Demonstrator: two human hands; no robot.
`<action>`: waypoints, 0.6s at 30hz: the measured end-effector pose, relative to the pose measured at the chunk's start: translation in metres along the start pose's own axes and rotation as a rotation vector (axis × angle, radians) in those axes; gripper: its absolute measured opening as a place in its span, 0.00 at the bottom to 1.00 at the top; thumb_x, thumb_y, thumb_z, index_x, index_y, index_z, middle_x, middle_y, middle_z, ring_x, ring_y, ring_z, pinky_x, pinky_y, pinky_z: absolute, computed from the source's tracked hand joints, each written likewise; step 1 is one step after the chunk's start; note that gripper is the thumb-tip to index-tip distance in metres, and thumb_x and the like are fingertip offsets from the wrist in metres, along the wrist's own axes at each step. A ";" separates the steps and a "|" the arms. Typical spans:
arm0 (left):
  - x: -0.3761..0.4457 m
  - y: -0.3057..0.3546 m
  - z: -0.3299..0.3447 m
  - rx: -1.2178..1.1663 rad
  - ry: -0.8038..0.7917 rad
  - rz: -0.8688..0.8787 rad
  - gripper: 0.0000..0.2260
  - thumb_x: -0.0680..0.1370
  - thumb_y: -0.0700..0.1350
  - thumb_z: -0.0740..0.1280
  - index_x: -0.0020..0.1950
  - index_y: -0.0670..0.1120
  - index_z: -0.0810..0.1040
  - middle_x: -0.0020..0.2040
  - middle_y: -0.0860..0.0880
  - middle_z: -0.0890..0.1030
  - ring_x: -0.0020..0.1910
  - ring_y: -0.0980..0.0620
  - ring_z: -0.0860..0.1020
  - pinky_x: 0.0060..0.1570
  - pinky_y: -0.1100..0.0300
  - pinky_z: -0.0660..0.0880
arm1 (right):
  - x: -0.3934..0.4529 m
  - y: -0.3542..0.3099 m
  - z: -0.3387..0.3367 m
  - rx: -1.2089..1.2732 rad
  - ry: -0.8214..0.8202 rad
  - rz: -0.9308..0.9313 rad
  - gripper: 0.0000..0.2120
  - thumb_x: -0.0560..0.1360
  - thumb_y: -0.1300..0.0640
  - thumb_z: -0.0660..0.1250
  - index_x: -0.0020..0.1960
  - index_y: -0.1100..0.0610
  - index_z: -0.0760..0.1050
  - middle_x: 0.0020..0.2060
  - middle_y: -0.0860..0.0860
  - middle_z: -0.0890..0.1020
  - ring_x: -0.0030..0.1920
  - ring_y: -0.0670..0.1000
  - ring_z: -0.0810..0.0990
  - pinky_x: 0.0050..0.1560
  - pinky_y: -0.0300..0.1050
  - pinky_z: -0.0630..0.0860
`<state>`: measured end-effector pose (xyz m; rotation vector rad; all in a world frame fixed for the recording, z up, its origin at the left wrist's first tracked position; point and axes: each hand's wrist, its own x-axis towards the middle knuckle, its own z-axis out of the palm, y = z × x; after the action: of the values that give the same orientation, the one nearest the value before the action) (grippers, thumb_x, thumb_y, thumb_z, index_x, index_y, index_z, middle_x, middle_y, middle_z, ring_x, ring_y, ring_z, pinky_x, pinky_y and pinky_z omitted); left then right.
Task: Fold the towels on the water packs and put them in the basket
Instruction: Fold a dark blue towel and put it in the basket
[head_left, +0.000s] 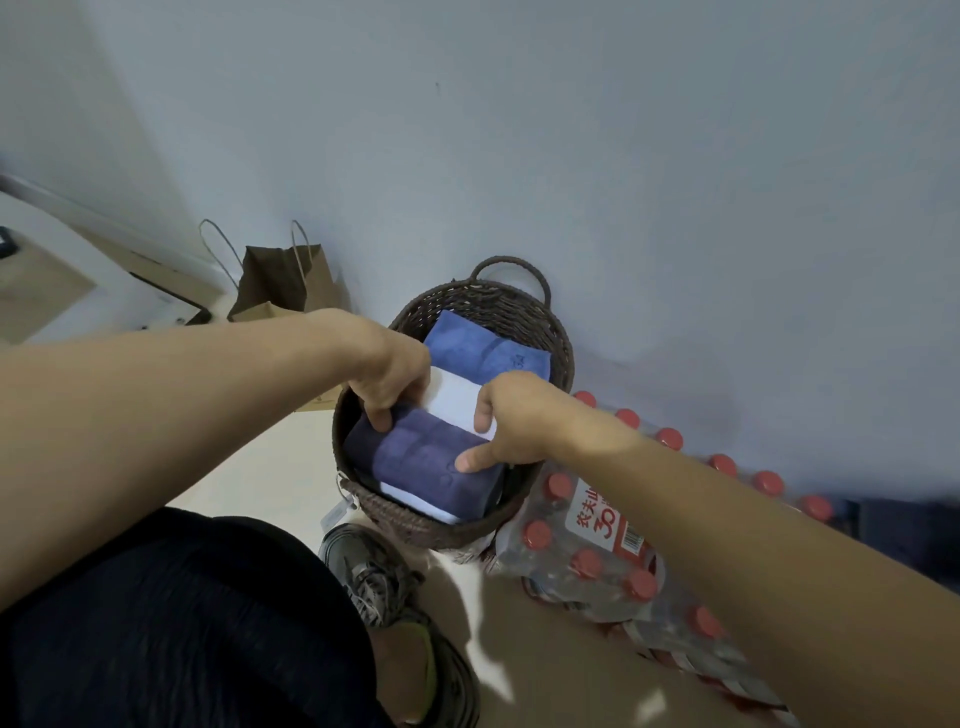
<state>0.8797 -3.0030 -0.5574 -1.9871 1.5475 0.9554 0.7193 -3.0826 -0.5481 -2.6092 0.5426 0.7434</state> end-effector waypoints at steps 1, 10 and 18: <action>0.000 0.000 0.000 0.005 0.008 -0.001 0.19 0.70 0.43 0.77 0.59 0.45 0.80 0.51 0.49 0.81 0.47 0.49 0.77 0.46 0.61 0.72 | 0.000 0.002 0.001 0.087 0.034 -0.008 0.30 0.67 0.40 0.77 0.57 0.63 0.79 0.46 0.57 0.82 0.49 0.55 0.78 0.48 0.48 0.76; 0.000 -0.004 0.003 -0.019 0.061 -0.010 0.19 0.68 0.43 0.79 0.57 0.46 0.80 0.45 0.52 0.80 0.44 0.51 0.76 0.42 0.63 0.71 | 0.007 0.004 0.035 0.114 0.138 -0.170 0.33 0.55 0.40 0.83 0.48 0.55 0.70 0.41 0.48 0.76 0.43 0.52 0.73 0.37 0.46 0.69; -0.009 -0.018 -0.011 -0.393 0.225 -0.018 0.30 0.62 0.49 0.83 0.60 0.47 0.77 0.46 0.54 0.80 0.48 0.50 0.80 0.54 0.58 0.76 | 0.003 0.031 0.017 0.221 0.301 -0.097 0.38 0.60 0.33 0.77 0.62 0.55 0.76 0.52 0.49 0.77 0.55 0.50 0.75 0.42 0.39 0.65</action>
<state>0.8982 -3.0003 -0.5449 -2.4482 1.5441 1.1312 0.7003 -3.1020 -0.5704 -2.5293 0.5427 0.2432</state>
